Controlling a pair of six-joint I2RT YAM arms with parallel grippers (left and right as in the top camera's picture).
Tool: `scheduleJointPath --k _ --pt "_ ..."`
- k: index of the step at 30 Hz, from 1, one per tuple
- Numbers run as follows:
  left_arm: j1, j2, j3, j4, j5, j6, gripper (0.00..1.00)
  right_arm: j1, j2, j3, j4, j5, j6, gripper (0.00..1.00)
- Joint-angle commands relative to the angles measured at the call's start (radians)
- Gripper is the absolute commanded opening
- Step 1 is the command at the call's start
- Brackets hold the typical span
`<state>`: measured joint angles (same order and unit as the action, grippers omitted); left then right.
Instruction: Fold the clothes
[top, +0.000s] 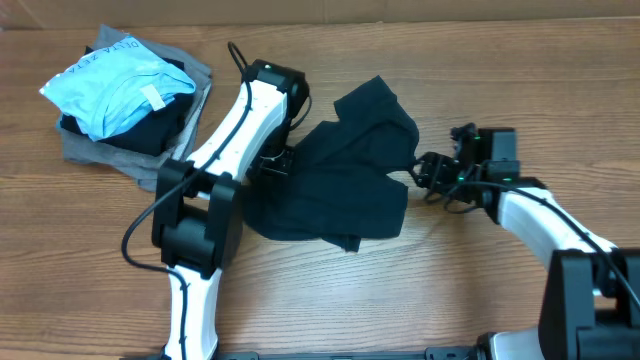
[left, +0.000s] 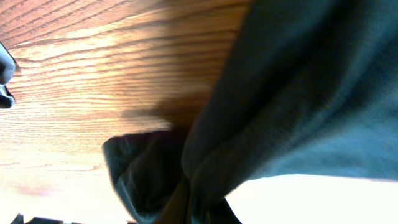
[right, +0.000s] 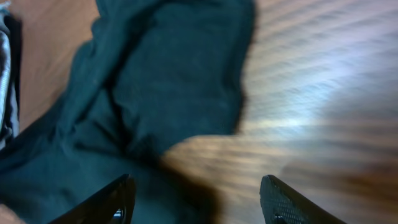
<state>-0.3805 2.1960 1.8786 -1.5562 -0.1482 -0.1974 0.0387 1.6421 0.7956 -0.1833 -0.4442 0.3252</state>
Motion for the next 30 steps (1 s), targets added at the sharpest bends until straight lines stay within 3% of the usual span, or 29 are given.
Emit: scheduleJointPath --k 1,6,8,9,11,12,17,24,27,28,29,30 --pt "-0.014 -0.055 0.003 -0.01 0.037 0.034 0.04 0.032 0.075 -0.005 0.082 0.043 0.14 0.68" --pt "-0.014 -0.064 0.003 -0.021 0.037 0.033 0.04 0.04 0.221 -0.002 0.23 0.053 0.291 0.7" --pt "-0.014 -0.064 0.003 -0.021 0.037 0.033 0.04 0.04 0.253 -0.002 0.288 0.035 0.304 0.59" --pt "-0.014 -0.064 0.003 -0.021 0.037 0.033 0.04 0.04 0.257 -0.002 0.314 0.023 0.303 0.48" --pt "-0.014 -0.064 0.003 -0.021 0.037 0.033 0.05 0.04 0.256 -0.002 0.38 -0.002 0.292 0.14" --pt "-0.013 -0.064 0.003 -0.021 0.035 0.033 0.05 0.035 0.251 0.0 0.407 -0.019 0.288 0.05" --pt "0.002 -0.065 0.003 -0.035 0.013 0.024 0.04 -0.061 0.141 0.05 0.349 -0.077 0.262 0.04" --pt "0.02 -0.065 0.003 -0.058 -0.016 0.014 0.04 -0.311 -0.185 0.272 -0.01 0.002 0.032 0.04" --pt "0.02 -0.065 0.003 -0.046 -0.015 0.014 0.07 -0.378 -0.226 0.349 -0.012 0.002 0.006 0.04" --pt "0.019 -0.065 0.003 -0.032 -0.009 0.014 0.11 -0.404 -0.23 0.382 0.007 0.002 0.007 0.43" --pt "0.019 -0.065 0.003 -0.027 -0.006 0.014 0.11 -0.412 -0.23 0.391 0.009 0.002 0.007 0.63" --pt "0.019 -0.065 0.003 -0.021 -0.004 0.014 0.13 -0.416 -0.23 0.393 0.008 -0.003 0.008 0.7"
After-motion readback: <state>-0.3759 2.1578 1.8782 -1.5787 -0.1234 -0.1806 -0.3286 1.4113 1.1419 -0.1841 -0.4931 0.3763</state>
